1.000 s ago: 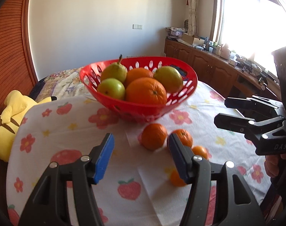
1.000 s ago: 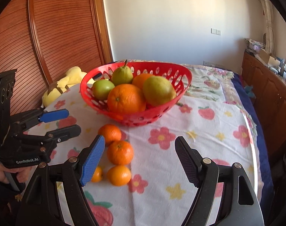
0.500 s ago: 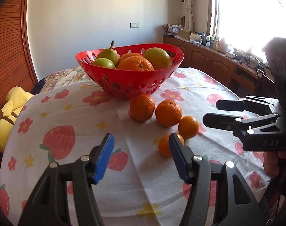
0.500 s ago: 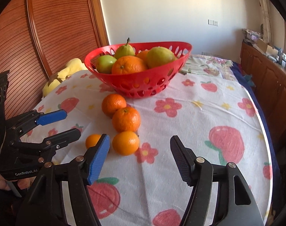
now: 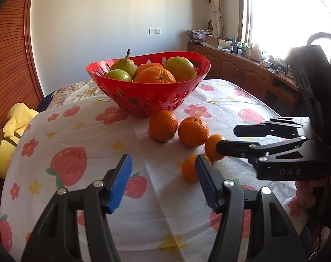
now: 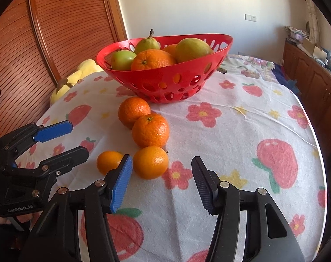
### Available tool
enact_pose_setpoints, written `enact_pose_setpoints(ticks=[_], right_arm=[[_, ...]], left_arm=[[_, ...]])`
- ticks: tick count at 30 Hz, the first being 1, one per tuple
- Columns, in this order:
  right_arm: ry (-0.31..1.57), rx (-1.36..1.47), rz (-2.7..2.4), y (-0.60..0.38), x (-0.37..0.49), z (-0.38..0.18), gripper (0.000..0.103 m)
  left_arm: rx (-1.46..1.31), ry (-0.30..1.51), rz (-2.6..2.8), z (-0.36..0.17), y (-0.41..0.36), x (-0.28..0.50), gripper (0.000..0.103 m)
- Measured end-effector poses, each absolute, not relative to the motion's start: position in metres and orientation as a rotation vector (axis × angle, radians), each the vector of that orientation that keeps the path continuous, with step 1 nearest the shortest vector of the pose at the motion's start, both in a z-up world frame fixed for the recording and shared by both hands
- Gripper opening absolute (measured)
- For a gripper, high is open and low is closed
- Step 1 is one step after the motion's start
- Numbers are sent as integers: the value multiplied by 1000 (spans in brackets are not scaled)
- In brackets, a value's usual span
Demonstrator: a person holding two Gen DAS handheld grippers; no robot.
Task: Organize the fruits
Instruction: 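Move both tools back toward the tangerines on the cloth, then grasp a tangerine with the right tool while the left tool grasps another tangerine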
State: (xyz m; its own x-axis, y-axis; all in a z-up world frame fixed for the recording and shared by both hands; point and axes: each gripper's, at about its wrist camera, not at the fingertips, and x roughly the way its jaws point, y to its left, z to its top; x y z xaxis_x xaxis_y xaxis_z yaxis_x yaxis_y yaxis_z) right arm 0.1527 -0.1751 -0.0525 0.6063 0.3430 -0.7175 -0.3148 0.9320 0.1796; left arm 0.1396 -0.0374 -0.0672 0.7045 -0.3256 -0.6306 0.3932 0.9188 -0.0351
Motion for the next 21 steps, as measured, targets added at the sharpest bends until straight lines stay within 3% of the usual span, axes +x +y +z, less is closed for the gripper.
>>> enact_pose_setpoints(ticks=[9,17,21], right_arm=[[881,40,408,-165,164,-62,54],[907,38,426,-159,169,-68,39],[900,22,425,-158,166,-67,39]], left_arm=[[101,698,-397,-69,-39,142,60],[105,696,-400,-70,-38,143,60],[119,694,-413,-69,-41,142,60]])
